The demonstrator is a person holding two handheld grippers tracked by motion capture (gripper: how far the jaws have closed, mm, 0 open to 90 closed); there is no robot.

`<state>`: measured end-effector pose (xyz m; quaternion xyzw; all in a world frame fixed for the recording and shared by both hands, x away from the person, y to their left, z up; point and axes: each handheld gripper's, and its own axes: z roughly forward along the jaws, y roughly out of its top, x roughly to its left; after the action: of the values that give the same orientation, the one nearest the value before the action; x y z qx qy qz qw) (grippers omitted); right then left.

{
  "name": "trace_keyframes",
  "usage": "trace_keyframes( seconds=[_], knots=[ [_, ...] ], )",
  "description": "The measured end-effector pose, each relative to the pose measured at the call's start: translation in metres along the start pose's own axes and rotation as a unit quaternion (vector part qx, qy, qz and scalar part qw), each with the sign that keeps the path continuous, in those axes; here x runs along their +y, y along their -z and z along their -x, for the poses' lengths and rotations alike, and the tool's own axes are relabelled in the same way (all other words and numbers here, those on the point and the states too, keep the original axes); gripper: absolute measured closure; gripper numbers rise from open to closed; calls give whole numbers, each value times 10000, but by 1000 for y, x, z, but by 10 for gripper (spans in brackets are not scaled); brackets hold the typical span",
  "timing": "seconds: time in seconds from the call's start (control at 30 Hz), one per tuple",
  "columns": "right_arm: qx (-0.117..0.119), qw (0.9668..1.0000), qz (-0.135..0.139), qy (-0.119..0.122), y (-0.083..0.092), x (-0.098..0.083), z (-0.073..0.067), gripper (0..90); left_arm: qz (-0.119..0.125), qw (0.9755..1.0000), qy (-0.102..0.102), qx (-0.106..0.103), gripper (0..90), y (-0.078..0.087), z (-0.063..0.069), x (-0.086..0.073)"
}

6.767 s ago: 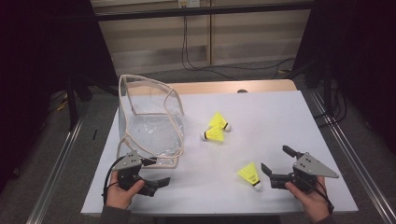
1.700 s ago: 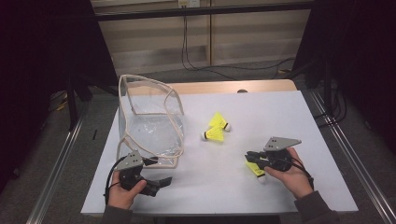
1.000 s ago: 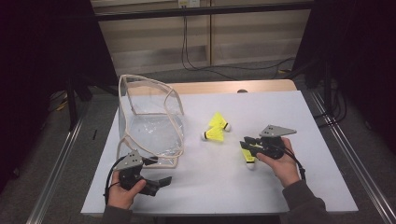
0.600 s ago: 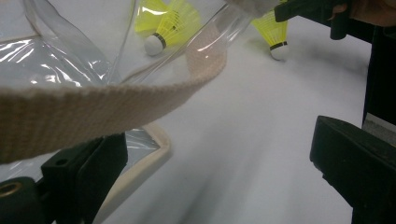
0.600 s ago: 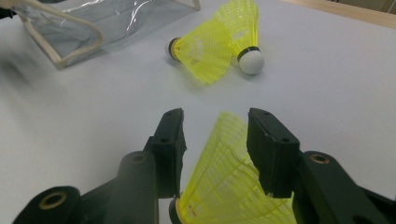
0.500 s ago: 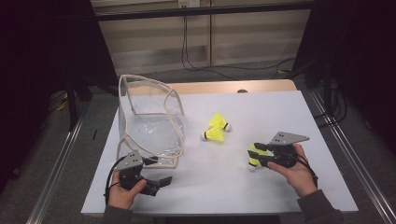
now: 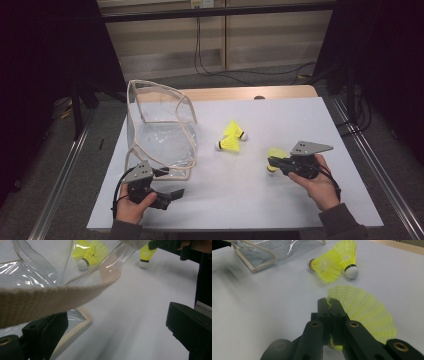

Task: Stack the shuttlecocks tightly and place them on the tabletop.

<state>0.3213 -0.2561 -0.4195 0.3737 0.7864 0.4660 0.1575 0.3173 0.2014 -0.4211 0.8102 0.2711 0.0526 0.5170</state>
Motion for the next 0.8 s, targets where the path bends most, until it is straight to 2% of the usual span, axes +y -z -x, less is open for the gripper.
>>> trace_keyframes(
  seconds=[0.17,0.23,0.4,0.8],
  knots=[
    [-46,9996,267,-63,-13,5,-1,886,0,10000,-3,-5,41,0,0,0],
    [-110,9994,315,-44,-18,7,-2,886,-8,10000,-9,-2,41,0,0,0],
    [-77,9992,389,-38,-29,11,-5,883,-6,10000,-1,-4,41,0,0,0],
    [-115,9994,318,-58,-28,5,-4,870,7,10000,-7,-5,41,0,0,0]
  ],
)
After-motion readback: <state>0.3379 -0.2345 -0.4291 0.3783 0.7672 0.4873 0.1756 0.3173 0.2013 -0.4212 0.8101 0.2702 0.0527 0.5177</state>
